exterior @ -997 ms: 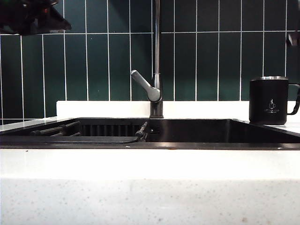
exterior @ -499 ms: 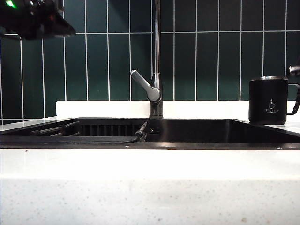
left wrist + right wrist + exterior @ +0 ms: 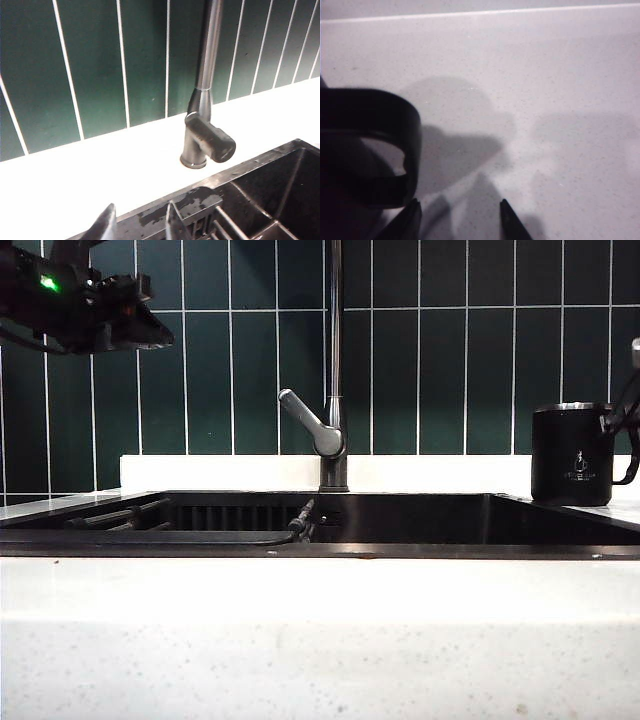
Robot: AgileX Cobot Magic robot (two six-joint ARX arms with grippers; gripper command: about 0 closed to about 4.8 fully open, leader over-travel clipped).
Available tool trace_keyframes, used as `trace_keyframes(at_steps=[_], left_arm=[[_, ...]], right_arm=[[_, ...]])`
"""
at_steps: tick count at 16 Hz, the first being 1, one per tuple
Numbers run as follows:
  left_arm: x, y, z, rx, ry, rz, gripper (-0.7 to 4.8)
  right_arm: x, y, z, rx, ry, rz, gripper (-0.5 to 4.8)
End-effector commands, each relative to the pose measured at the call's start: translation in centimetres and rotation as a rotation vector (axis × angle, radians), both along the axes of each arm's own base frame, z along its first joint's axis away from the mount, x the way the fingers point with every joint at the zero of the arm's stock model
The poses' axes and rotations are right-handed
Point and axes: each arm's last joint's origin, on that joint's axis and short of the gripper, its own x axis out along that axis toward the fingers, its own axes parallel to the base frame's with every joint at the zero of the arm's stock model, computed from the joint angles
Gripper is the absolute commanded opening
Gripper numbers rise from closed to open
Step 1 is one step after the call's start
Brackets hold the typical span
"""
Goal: Pick up the mug next to the sink, go to the faucet to get some water, pour the water into the sink, and finally put the mug back to its place.
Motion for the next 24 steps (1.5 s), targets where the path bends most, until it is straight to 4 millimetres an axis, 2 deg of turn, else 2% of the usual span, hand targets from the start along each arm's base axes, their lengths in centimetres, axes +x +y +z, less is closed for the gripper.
trace_keyframes(at_steps=[1, 5, 13, 20, 24], left_arm=[[0.2, -0.1, 0.4, -0.006, -0.033, -0.005, 1.26], [0.2, -0.1, 0.3, -0.006, -0.034, -0.005, 1.25], [0.2, -0.1, 0.3, -0.006, -0.031, -0.005, 1.25], [0.6, -0.1, -0.3, -0.004, -0.013, -0.010, 1.25], [0.6, -0.2, -0.5, -0.003, -0.004, -0.031, 1.25]], right_arm=[[0.8, -0.1, -0.1, -0.005, -0.077, -0.002, 2.12], [1.7, -0.2, -0.9, -0.006, -0.094, -0.002, 2.12], [2.0, 0.0, -0.1, 0.009, -0.164, 0.061, 2.22], [1.8, -2.8, 0.6, 0.049, -0.235, 0.146, 2.26], [2.0, -2.6, 0.4, 0.084, -0.247, 0.258, 2.25]])
